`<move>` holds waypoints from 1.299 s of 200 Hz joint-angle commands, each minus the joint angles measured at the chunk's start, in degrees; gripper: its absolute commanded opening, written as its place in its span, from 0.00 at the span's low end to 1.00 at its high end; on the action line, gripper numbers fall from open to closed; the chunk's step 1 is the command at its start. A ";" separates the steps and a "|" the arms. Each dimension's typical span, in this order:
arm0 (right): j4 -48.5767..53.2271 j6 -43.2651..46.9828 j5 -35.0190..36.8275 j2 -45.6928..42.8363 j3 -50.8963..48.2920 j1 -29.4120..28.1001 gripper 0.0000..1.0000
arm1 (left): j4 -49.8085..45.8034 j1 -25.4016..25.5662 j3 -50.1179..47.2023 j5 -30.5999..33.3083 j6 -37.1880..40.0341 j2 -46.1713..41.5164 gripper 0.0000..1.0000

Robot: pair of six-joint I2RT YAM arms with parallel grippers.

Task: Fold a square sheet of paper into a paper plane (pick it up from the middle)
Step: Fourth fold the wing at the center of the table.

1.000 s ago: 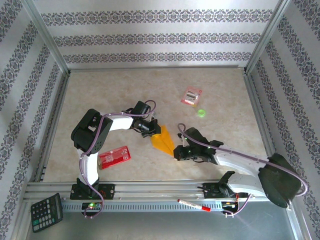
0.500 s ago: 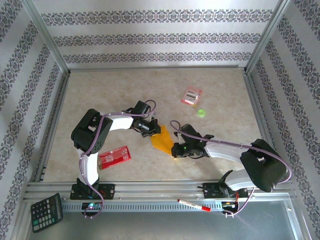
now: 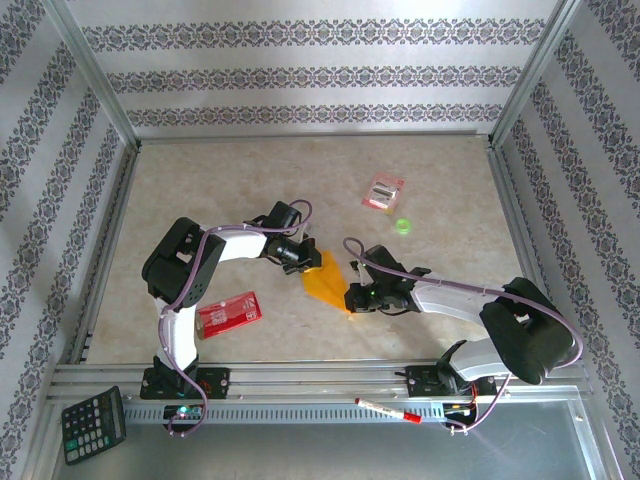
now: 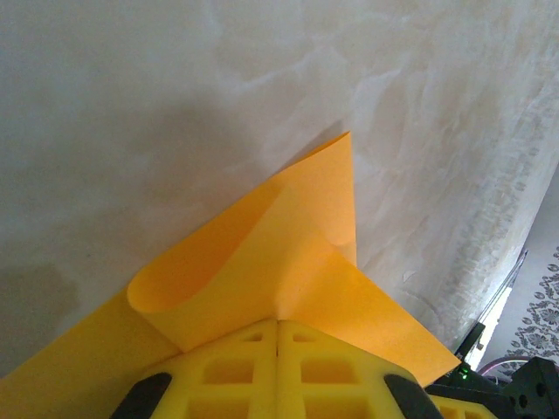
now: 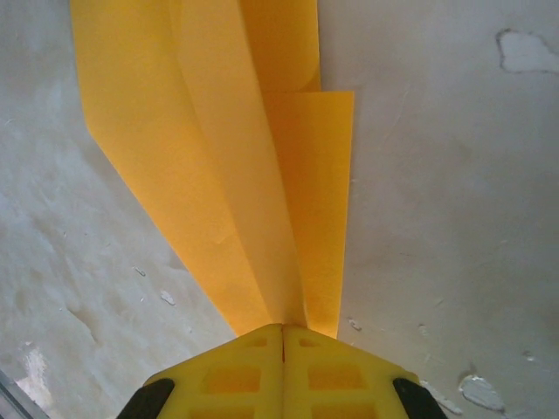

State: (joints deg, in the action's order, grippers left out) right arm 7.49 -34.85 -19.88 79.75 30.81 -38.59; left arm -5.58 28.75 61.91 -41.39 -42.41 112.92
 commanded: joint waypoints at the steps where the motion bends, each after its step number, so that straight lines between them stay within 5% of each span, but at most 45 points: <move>1: 0.29 1.48 -0.46 0.84 -0.66 0.71 0.02 | -4.35 -0.89 -0.06 4.28 1.13 2.30 0.00; 260: 5.42 -1.41 0.19 -2.26 -5.82 2.11 0.00 | -4.92 -0.85 0.24 4.56 1.35 2.13 0.00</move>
State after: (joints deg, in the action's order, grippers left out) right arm 5.15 -35.20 -21.82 78.50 27.29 -36.84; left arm -6.02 28.75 62.08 -41.36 -42.39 112.92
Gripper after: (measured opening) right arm 0.040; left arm 0.049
